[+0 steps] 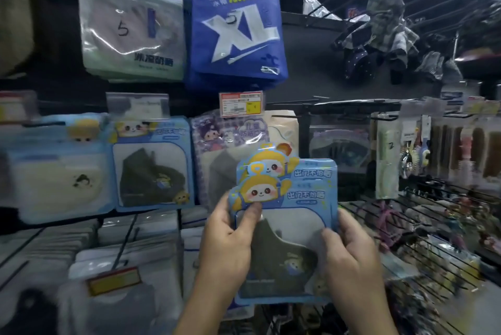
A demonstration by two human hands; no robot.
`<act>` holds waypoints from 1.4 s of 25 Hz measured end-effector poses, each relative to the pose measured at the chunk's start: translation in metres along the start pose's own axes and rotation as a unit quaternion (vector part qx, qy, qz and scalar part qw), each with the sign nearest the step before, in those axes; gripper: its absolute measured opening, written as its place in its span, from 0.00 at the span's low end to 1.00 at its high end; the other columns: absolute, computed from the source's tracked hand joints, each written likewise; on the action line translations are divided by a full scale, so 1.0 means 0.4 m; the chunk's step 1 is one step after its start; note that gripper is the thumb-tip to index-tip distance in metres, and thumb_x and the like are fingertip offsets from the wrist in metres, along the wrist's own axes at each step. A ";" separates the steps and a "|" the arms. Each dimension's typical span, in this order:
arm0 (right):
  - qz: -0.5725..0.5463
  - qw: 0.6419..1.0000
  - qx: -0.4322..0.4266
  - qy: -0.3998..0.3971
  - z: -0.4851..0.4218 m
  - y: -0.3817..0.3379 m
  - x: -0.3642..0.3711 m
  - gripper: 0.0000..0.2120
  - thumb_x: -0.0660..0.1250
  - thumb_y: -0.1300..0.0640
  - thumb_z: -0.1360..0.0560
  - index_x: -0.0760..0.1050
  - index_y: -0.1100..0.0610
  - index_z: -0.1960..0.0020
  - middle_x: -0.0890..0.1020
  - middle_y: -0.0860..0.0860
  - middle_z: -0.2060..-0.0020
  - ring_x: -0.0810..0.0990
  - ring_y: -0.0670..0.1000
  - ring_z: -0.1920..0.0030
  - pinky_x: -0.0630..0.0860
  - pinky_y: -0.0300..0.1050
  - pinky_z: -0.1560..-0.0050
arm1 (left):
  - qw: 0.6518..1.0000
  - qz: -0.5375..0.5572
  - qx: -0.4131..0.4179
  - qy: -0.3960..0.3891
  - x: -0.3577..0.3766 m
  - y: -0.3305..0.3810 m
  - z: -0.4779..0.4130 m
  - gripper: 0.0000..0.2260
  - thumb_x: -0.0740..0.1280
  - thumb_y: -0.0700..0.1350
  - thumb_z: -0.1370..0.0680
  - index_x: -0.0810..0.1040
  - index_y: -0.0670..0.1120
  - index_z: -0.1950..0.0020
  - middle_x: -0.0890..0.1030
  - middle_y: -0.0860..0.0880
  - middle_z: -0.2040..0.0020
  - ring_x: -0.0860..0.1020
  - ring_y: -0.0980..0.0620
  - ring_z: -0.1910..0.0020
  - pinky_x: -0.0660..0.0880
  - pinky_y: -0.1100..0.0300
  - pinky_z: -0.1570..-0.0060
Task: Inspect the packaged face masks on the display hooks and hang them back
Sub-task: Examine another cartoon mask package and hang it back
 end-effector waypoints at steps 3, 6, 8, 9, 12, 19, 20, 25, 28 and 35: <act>-0.112 0.994 0.005 -0.017 0.018 -0.059 0.100 0.17 0.70 0.69 0.20 0.82 0.48 0.41 0.90 0.51 0.51 0.89 0.55 0.50 0.85 0.59 0.49 | 1.000 0.000 -0.012 0.015 -0.123 0.014 0.019 0.08 0.72 0.47 0.18 0.84 0.57 0.40 0.88 0.54 0.43 0.85 0.53 0.41 0.79 0.50 0.38; -0.214 0.976 0.019 -0.031 0.039 -0.114 0.207 0.12 0.70 0.67 0.19 0.82 0.54 0.39 0.90 0.55 0.52 0.90 0.55 0.51 0.86 0.50 0.54 | 0.999 -0.001 -0.008 0.041 -0.236 0.034 0.039 0.09 0.73 0.45 0.21 0.84 0.50 0.41 0.89 0.52 0.47 0.87 0.53 0.45 0.81 0.57 0.44; -0.242 0.969 0.024 -0.050 0.074 -0.139 0.285 0.10 0.69 0.66 0.18 0.82 0.55 0.40 0.90 0.55 0.53 0.90 0.54 0.52 0.85 0.44 0.57 | 0.997 0.007 -0.005 0.083 -0.319 0.051 0.055 0.07 0.74 0.45 0.22 0.85 0.49 0.45 0.90 0.49 0.50 0.88 0.49 0.48 0.82 0.56 0.47; -0.250 0.966 0.026 -0.057 0.092 -0.146 0.318 0.10 0.69 0.66 0.18 0.82 0.55 0.41 0.90 0.56 0.53 0.90 0.54 0.53 0.85 0.44 0.57 | 0.995 0.009 0.002 0.102 -0.354 0.063 0.060 0.07 0.75 0.47 0.23 0.85 0.50 0.46 0.90 0.47 0.51 0.88 0.47 0.49 0.82 0.53 0.47; -0.271 0.960 0.031 -0.067 0.133 -0.167 0.392 0.08 0.69 0.65 0.17 0.83 0.56 0.43 0.90 0.56 0.55 0.90 0.54 0.55 0.85 0.45 0.58 | 0.990 0.020 0.011 0.141 -0.439 0.095 0.076 0.06 0.74 0.51 0.23 0.86 0.56 0.47 0.90 0.48 0.50 0.88 0.48 0.47 0.80 0.49 0.42; -0.238 0.970 0.004 -0.044 0.172 -0.206 0.458 0.06 0.70 0.61 0.17 0.85 0.59 0.50 0.90 0.54 0.58 0.87 0.48 0.59 0.83 0.42 0.59 | 0.986 0.028 0.014 0.166 -0.527 0.129 0.089 0.10 0.72 0.53 0.21 0.86 0.49 0.47 0.90 0.47 0.51 0.88 0.47 0.49 0.81 0.50 0.47; -0.229 0.973 0.001 -0.038 0.175 -0.210 0.461 0.06 0.70 0.60 0.17 0.85 0.59 0.51 0.90 0.54 0.59 0.86 0.48 0.59 0.83 0.42 0.59 | 0.986 0.022 0.014 0.165 -0.534 0.133 0.086 0.10 0.72 0.54 0.21 0.87 0.49 0.47 0.90 0.47 0.51 0.87 0.47 0.49 0.81 0.49 0.46; -0.227 0.974 -0.007 -0.022 0.187 -0.239 0.464 0.07 0.71 0.60 0.17 0.85 0.60 0.53 0.89 0.54 0.60 0.86 0.47 0.61 0.82 0.38 0.62 | 0.986 0.005 0.030 0.166 -0.556 0.160 0.076 0.07 0.72 0.55 0.21 0.87 0.53 0.49 0.90 0.47 0.54 0.85 0.51 0.55 0.80 0.49 0.49; -0.223 0.974 -0.017 -0.014 0.191 -0.254 0.462 0.07 0.71 0.59 0.17 0.85 0.59 0.53 0.89 0.53 0.60 0.86 0.45 0.62 0.81 0.37 0.62 | 0.982 -0.005 0.053 0.179 -0.561 0.179 0.077 0.06 0.73 0.57 0.22 0.85 0.59 0.47 0.88 0.42 0.57 0.82 0.47 0.58 0.77 0.51 0.53; -0.193 0.980 -0.042 0.005 0.145 -0.271 0.450 0.09 0.72 0.56 0.18 0.85 0.57 0.55 0.88 0.51 0.62 0.83 0.45 0.62 0.81 0.42 0.61 | 0.980 -0.023 0.047 0.192 -0.552 0.182 0.052 0.13 0.73 0.65 0.22 0.83 0.59 0.44 0.84 0.32 0.56 0.82 0.40 0.62 0.81 0.31 0.56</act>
Point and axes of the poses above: each hand's wrist, its own z-axis away from the middle knuckle, its own x-axis out of the palm, y = z × x, the point moved 10 cm from there along -z, towards the middle knuckle
